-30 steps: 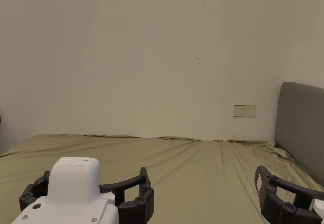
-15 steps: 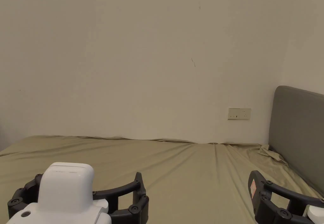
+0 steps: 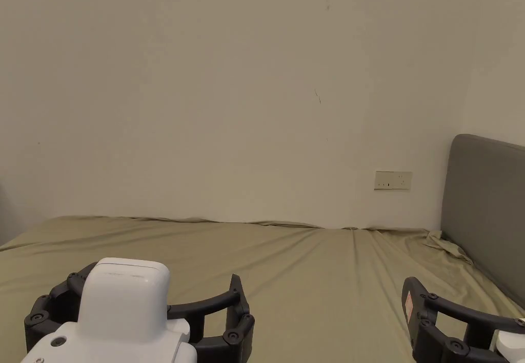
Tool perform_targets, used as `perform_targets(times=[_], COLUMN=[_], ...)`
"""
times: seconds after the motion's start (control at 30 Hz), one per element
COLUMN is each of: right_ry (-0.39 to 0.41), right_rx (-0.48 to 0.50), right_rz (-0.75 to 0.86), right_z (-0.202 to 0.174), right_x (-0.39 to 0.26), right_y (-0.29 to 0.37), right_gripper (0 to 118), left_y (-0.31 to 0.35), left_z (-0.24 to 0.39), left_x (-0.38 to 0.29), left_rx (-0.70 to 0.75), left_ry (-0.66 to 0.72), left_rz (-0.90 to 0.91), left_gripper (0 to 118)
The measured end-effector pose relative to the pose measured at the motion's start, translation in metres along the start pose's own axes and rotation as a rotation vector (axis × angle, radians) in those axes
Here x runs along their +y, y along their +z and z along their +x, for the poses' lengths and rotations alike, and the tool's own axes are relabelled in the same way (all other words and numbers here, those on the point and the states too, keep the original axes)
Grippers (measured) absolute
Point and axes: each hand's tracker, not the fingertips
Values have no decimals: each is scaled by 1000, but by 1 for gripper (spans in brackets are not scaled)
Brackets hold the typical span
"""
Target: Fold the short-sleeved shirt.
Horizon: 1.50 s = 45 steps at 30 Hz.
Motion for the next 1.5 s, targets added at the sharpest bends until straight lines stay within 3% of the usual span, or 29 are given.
perform_targets(times=[0.47,0.67,0.83,0.87,0.9,0.93,1.03,1.1,1.2,1.27,1.33,1.43,1.5], right_ry=[-10,-33,3,6,9,13,-18,-52,-1,41,-13,-106,-136], right_rx=[-20,-1,-19,-12,-5,-12,-7,-34,-120,-38,138,519,719], right_rz=[2,14,-30,-30,-24,-36,-79,-89,-78,-57,-60,-3,-9], right_z=[-2,-2,-4,-3,-3,-3,7,14,0,-32,-80,-177,-227], right_x=[3,3,3,1,-2,-3,-9,-12,-11,-7,5,21,24], right_y=[-4,-5,-6,-5,-4,-6,-5,-8,-27,-46,-70,-78,-74], right_gripper=[118,118,118,103,62,2,2,2,2,2,2,2,2], left_y=[-3,-4,-4,-3,-3,-7,-8,-11,-11,1,19,59,84], left_z=[-8,-7,-5,-4,0,4,6,-2,-35,-64,-96,-155,-183], left_x=[-3,-5,-9,-8,-8,-11,-6,-2,-1,-4,0,1,7], left_rx=[31,-72,-59,-67,-63,-29,-39,-70,-85,55,213,457,572], left_ry=[8,36,-2,-14,-43,-75,-80,-10,71,36,-29,-79,-85], left_rz=[18,-28,-21,-25,-21,-42,-59,-108,-155,-138,-123,-150,-157], left_gripper=[118,118,118,107,60,0,0,0,0,0,0,0,0])
